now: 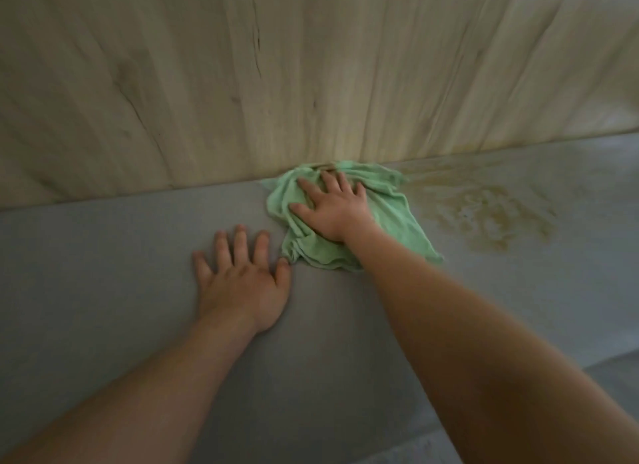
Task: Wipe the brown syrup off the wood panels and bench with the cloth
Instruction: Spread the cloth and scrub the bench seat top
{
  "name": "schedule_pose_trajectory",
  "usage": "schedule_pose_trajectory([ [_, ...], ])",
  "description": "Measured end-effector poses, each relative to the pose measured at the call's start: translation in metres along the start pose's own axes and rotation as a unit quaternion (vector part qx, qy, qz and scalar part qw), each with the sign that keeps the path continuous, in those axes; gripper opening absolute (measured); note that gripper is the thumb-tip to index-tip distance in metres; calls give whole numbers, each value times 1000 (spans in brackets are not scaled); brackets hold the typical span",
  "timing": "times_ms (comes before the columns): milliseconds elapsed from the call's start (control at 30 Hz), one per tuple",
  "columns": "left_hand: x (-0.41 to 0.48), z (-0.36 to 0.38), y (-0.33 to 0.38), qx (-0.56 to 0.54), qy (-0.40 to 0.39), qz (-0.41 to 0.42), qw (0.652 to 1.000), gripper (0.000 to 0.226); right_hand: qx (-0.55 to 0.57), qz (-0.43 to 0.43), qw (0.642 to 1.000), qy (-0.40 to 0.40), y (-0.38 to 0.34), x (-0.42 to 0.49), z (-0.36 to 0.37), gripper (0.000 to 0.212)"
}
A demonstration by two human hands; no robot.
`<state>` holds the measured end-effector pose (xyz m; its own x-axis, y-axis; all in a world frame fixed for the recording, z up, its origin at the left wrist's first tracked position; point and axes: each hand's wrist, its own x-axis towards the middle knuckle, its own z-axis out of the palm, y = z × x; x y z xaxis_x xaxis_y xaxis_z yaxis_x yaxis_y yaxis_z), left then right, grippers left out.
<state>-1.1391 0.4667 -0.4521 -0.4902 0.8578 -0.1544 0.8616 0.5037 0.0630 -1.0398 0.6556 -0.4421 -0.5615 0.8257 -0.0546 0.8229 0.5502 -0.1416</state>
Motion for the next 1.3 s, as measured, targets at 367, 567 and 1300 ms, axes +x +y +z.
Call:
schedule_pose_trajectory([
  [367, -1, 8, -1, 10, 32, 0, 999, 71, 13, 145, 989, 31, 152, 30, -26, 79],
  [567, 5, 10, -1, 2, 37, 5, 999, 70, 18, 236, 972, 15, 122, 33, -23, 90],
  [1300, 3, -11, -24, -115, -33, 57, 991, 64, 3, 15, 1000, -4, -72, -244, 29, 75],
])
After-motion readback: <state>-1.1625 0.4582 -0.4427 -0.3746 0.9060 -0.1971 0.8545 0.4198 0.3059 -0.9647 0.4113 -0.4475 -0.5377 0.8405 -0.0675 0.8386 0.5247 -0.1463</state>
